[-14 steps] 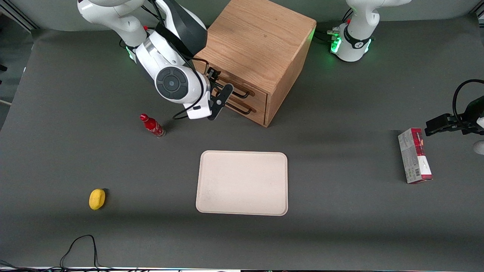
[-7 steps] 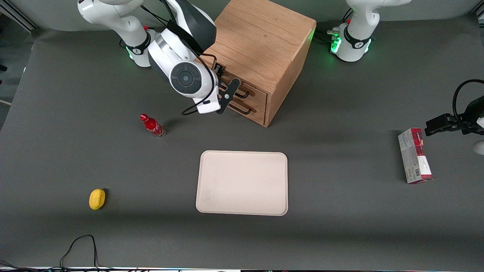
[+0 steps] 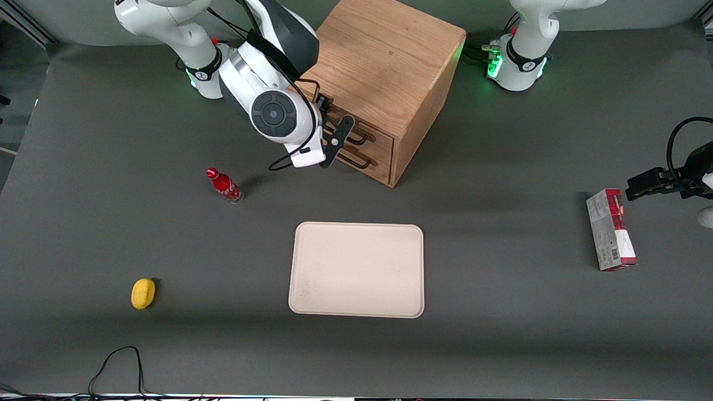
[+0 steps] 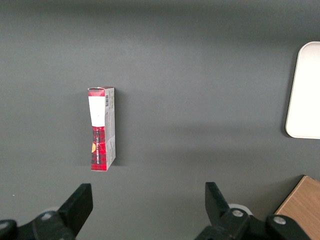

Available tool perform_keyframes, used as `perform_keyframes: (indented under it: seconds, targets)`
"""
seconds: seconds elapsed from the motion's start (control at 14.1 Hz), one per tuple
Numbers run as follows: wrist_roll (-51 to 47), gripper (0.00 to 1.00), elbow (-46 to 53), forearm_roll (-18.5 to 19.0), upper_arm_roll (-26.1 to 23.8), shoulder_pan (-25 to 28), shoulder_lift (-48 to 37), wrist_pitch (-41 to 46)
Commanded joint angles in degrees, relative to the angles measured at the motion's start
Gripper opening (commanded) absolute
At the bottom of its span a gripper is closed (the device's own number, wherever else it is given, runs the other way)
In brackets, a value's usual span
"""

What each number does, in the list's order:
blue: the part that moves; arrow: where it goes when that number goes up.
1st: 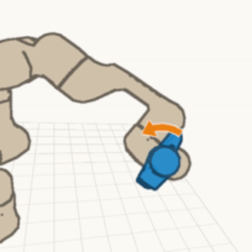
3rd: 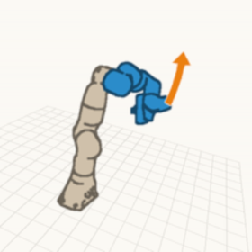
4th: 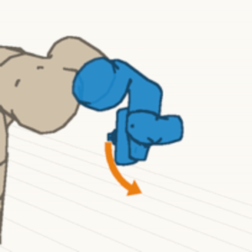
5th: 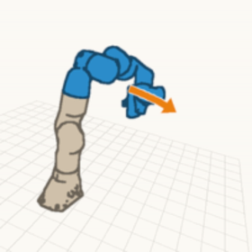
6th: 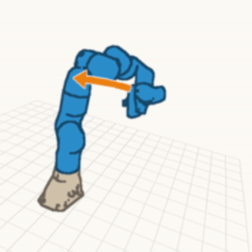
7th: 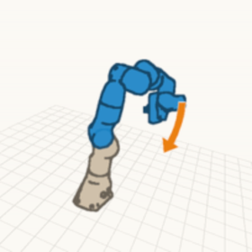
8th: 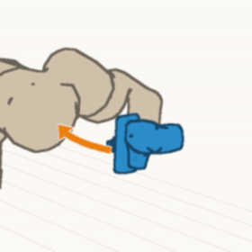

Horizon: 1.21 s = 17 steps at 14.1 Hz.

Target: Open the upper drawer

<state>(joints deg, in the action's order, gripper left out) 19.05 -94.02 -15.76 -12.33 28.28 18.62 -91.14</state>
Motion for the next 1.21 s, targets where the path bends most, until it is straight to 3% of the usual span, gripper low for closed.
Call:
perform_keyframes:
  seconds: [0.0,1.14]
  targets:
    - [0.91,1.0,-1.96,-1.38,0.99,1.25,-0.34,-2.91]
    - [0.64,1.0,0.33,-1.56,1.34,0.55,0.72,-3.08]
